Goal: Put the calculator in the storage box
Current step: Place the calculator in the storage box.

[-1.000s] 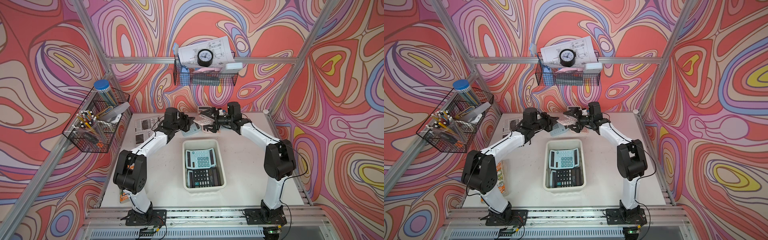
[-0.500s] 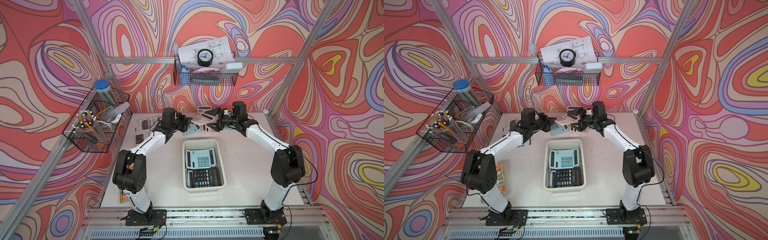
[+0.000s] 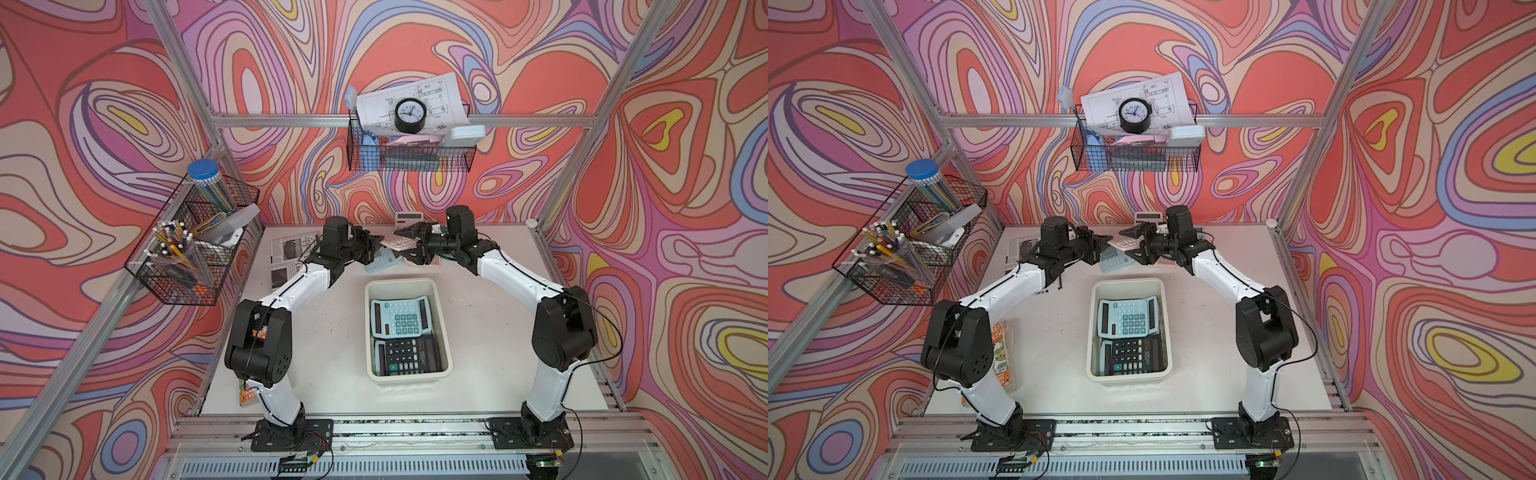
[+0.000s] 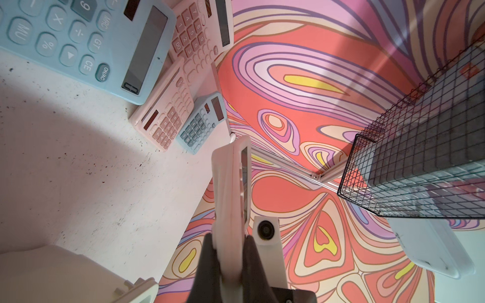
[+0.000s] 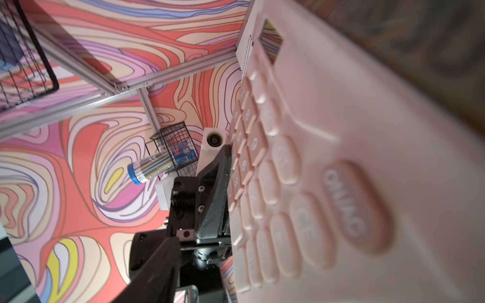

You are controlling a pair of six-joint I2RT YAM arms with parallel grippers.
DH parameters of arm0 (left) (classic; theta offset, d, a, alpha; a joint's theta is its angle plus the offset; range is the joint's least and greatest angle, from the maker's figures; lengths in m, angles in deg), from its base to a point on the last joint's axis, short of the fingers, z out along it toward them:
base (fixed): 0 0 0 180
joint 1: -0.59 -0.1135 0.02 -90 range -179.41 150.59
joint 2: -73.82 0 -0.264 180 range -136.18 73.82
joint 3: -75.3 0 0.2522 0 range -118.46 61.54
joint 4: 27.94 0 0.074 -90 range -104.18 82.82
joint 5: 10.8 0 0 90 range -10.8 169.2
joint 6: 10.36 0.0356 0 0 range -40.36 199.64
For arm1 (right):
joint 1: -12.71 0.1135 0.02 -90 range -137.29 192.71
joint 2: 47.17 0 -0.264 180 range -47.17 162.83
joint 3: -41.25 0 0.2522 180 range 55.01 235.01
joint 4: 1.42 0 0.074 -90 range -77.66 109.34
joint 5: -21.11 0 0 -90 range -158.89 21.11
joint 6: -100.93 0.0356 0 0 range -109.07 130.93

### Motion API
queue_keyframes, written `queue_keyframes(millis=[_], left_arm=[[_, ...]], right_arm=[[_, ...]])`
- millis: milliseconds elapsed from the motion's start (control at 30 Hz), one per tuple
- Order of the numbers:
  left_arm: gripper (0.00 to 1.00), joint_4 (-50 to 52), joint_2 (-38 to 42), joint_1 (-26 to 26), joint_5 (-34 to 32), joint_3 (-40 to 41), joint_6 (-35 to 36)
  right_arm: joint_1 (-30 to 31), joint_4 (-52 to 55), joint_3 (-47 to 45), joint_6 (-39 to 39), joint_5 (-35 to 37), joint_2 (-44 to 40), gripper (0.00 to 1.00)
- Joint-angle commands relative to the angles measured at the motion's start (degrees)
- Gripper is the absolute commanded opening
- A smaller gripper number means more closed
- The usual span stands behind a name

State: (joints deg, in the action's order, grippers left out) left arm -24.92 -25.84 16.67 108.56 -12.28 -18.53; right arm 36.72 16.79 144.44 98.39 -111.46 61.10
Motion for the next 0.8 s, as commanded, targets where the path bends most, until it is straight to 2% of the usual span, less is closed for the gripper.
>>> queue_keyframes(millis=[0,100,133,267,300,367,467,567,700,767], left_arm=[[0.0,-2.44,1.15,0.05,2.17,1.08,0.0],[0.0,-2.46,1.64,-0.08,2.65,1.7,-0.12],[0.06,-2.38,1.72,-0.17,2.86,1.78,-0.18],[0.46,-0.65,2.78,-1.15,4.14,2.36,0.55],[0.54,0.37,3.2,-1.51,4.56,2.37,1.21],[0.67,2.84,3.96,-2.52,5.78,2.3,2.9],[0.79,9.23,5.22,-4.56,8.37,1.07,7.46],[0.85,16.43,5.88,-7.15,12.36,-0.99,14.12],[0.86,25.15,5.15,-9.51,19.84,-5.77,24.82],[0.87,33.65,4.4,-9.79,21.74,-9.54,31.98]], right_arm=[[1.11,-1.55,3.08,0.61,2.32,1.72,0.4],[1.56,-1.08,3.48,0.31,3.1,1.65,0.22],[1.57,-0.86,3.28,0.13,3.33,1.34,0.18],[1.57,-0.14,1.76,-0.58,3.95,0.06,0.0],[1.57,-0.05,1.19,-0.78,3.98,-0.35,0.0],[1.39,0.36,0.39,-1.5,3.79,-1.02,0.0],[0.45,2.14,0.2,-3.69,1.81,-1.48,0.0],[-0.95,5.08,1.17,-7.14,-2.7,-1.48,0.0],[-2.93,12.66,3.43,-14.64,-11.24,-1.21,0.0],[-3.59,16.94,4.45,-19.04,-15.44,-1.1,0.0]])
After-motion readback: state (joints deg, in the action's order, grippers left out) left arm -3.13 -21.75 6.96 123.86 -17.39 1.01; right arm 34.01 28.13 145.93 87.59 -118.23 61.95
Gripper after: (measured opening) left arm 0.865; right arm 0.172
